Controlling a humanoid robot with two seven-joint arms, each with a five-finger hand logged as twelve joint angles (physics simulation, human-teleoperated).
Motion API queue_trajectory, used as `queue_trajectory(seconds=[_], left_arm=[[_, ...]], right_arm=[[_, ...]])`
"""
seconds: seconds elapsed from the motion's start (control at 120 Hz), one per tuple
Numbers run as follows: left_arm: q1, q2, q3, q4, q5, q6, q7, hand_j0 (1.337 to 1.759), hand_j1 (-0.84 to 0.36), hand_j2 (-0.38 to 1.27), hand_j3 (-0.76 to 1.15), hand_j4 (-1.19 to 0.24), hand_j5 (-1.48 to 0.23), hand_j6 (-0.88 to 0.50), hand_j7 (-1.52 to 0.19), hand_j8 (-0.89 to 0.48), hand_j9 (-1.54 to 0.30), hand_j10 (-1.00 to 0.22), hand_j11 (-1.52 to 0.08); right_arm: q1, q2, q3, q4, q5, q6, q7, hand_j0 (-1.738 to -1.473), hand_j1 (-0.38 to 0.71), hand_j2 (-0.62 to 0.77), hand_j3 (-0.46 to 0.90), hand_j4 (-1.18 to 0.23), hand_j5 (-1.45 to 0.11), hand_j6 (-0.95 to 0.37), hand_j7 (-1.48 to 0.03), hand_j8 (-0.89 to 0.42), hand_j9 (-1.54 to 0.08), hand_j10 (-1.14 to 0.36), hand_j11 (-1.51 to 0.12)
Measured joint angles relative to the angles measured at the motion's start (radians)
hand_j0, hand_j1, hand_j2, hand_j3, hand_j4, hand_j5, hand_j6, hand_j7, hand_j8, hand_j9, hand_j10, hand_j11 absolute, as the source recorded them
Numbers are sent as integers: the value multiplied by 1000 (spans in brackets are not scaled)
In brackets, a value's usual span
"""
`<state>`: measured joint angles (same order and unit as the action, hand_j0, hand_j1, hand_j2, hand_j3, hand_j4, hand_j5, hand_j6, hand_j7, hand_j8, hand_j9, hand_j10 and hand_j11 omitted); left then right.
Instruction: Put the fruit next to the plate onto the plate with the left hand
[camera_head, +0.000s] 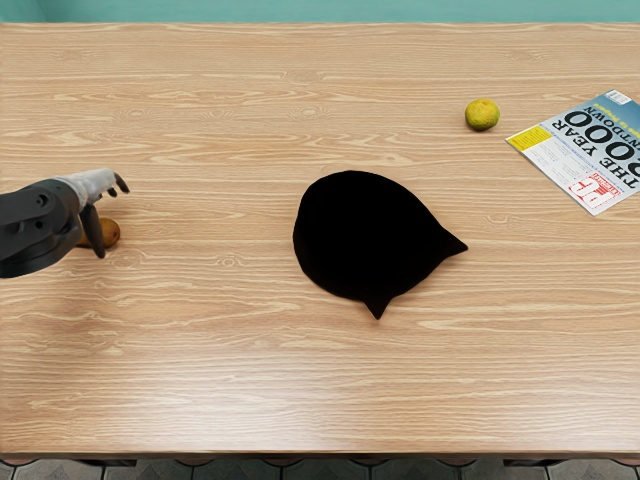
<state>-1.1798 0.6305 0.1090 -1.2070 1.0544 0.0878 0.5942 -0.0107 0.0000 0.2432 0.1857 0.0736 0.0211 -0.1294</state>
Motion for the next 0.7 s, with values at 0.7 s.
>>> queue_trajectory(seconds=[0.7], left_arm=[[6,-11,1,15,1,10,0,1658,-79,78,0,-364,-469,-365,-469,-366,-468,-365,-467]], right_arm=[[0,0,-1,0,0,0,-1,-1658,-317,-5,0,-27,-35,-27,-35,-27,-35,-27,-35]])
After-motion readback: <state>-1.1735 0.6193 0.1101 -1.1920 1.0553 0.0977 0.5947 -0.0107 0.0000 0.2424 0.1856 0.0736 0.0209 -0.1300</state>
